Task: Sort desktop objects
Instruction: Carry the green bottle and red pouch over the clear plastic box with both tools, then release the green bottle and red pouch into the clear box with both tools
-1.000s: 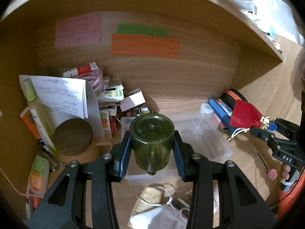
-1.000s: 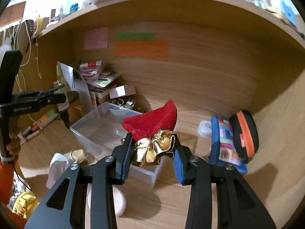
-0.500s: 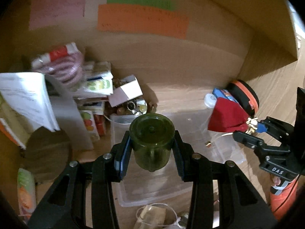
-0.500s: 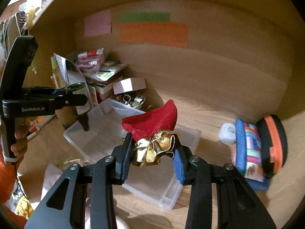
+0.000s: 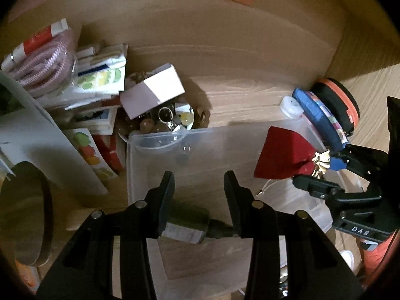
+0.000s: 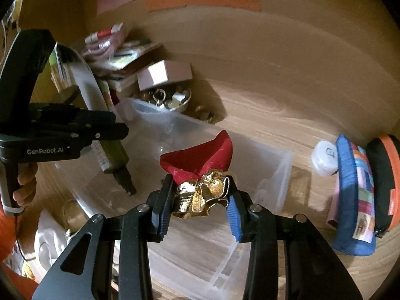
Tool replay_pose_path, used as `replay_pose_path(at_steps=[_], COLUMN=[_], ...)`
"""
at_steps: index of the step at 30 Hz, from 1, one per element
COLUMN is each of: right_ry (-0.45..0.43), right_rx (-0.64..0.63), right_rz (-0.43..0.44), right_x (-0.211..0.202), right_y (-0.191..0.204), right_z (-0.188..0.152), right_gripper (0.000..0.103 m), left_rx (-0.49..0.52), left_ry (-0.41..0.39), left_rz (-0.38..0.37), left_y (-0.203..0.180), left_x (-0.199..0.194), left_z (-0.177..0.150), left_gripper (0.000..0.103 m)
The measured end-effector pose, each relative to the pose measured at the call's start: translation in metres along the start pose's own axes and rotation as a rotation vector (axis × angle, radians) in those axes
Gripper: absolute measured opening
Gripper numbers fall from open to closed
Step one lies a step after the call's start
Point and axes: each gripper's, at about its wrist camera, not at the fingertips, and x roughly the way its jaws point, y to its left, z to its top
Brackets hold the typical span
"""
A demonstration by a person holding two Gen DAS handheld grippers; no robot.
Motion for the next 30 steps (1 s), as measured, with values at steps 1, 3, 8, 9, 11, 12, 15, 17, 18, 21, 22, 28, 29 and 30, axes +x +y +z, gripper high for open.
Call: replay_pose_path(at_steps=[1,3,8,9,11,12,15,17,18,21,22,28,29,30], right_ry=[0.014,0.029,0.061,0.065,0.068,0.068,0.058,0.052,0.048,0.027,0.021,-0.018,-0.021,-0.026], right_rx=[-0.010,-0.020,-0.043,-0.051,-0.058,-0.061,-0.072,-0.076,-0.077,-0.074,-0.069,-0.018,-0.013,-0.005], right_rz=[0.000,-0.001,-0.004,-0.013,-0.025,-0.031,-0.054,-0.062,-0.072,-0.094,-0.093,-0.084,-0.083,-0.080], right_x=[0.004,0.009,0.016,0.017,0.018,0.017,0.013,0.008,0.005,-0.005,-0.009,-0.039,-0.043,-0.049], right_y=[0.002,0.004,0.009,0.011,0.013,0.014,0.018,0.020,0.021,0.022,0.022,0.023,0.024,0.024], right_z=[0.000,0.000,-0.001,-0.001,-0.002,-0.002,-0.004,-0.005,-0.007,-0.008,-0.009,-0.017,-0.018,-0.021], right_gripper=[0.035,0.036,0.038,0.040,0.044,0.046,0.052,0.055,0.060,0.070,0.071,0.083,0.083,0.083], left_rx=[-0.003,-0.004,0.002,0.004,0.011,0.015,0.019,0.020,0.019,0.012,0.010,-0.006,-0.007,-0.007], left_ry=[0.005,0.007,0.000,-0.003,-0.009,-0.014,-0.025,-0.029,-0.034,-0.052,-0.056,-0.073,-0.081,-0.087], left_rz=[-0.005,0.006,0.018,0.016,0.018,0.022,0.019,0.018,0.020,0.023,0.020,0.032,0.036,0.042], left_y=[0.001,0.002,0.005,0.003,0.000,-0.001,-0.002,-0.003,-0.003,-0.001,0.001,0.000,0.000,0.000], left_x=[0.002,0.005,0.002,0.002,0.000,-0.002,-0.008,-0.013,-0.016,-0.029,-0.034,-0.061,-0.067,-0.072], left_z=[0.000,-0.001,-0.002,-0.001,-0.001,-0.001,-0.001,-0.001,-0.002,-0.004,-0.005,-0.017,-0.020,-0.023], left_gripper=[0.040,0.041,0.041,0.041,0.045,0.047,0.051,0.057,0.059,0.069,0.072,0.089,0.091,0.091])
